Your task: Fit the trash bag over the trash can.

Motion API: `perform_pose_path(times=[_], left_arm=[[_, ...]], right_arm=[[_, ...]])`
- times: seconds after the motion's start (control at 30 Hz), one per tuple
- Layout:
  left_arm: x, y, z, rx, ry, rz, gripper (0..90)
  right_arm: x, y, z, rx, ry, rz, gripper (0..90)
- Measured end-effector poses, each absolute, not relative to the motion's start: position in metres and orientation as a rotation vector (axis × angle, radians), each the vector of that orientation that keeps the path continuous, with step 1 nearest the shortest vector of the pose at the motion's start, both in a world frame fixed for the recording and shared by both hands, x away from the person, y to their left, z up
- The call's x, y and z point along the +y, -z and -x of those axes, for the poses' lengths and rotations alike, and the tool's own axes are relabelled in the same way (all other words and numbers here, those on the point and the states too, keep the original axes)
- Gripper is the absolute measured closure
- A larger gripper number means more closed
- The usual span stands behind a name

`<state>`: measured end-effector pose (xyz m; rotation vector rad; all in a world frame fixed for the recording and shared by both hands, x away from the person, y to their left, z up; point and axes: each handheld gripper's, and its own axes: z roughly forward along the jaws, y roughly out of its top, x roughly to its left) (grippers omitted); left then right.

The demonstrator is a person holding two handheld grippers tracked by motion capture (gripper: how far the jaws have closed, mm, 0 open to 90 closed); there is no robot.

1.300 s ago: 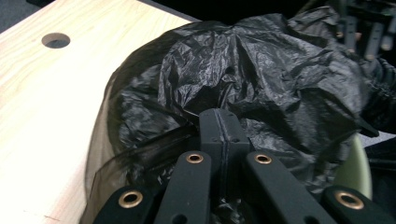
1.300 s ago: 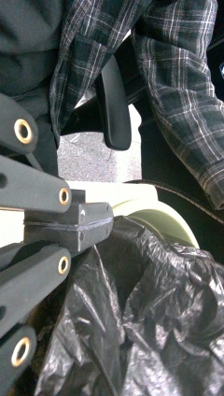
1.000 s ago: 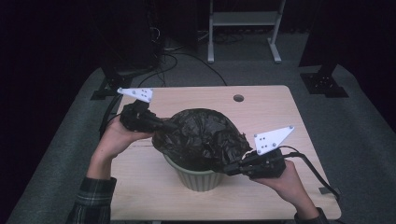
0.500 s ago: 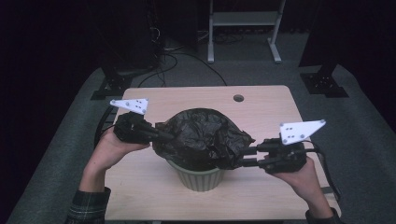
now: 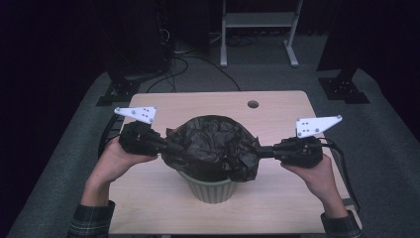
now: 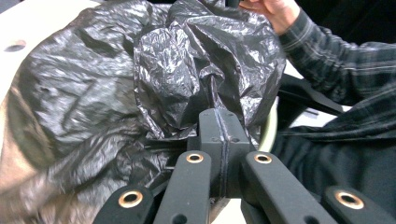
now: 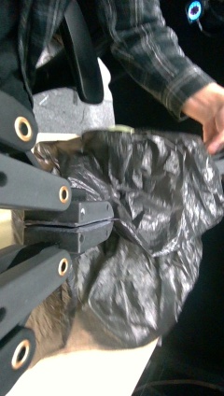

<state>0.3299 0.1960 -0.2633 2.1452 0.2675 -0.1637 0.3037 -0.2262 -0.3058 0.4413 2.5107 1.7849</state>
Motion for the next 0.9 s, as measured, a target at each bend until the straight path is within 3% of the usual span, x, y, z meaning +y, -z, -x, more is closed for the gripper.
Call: perform_pose_path(times=[0.43,0.9], left_arm=[[0.206,0.284,-0.292,0.272,0.161,-2.188,89.9],[0.212,0.337,-0.292,0.361,0.243,-2.209,90.0]], right_arm=[[-0.220,0.329,-0.267,2.615,-1.763,-0.356,89.6],[-0.208,0.382,-0.269,2.744,-1.658,-0.465,89.7]])
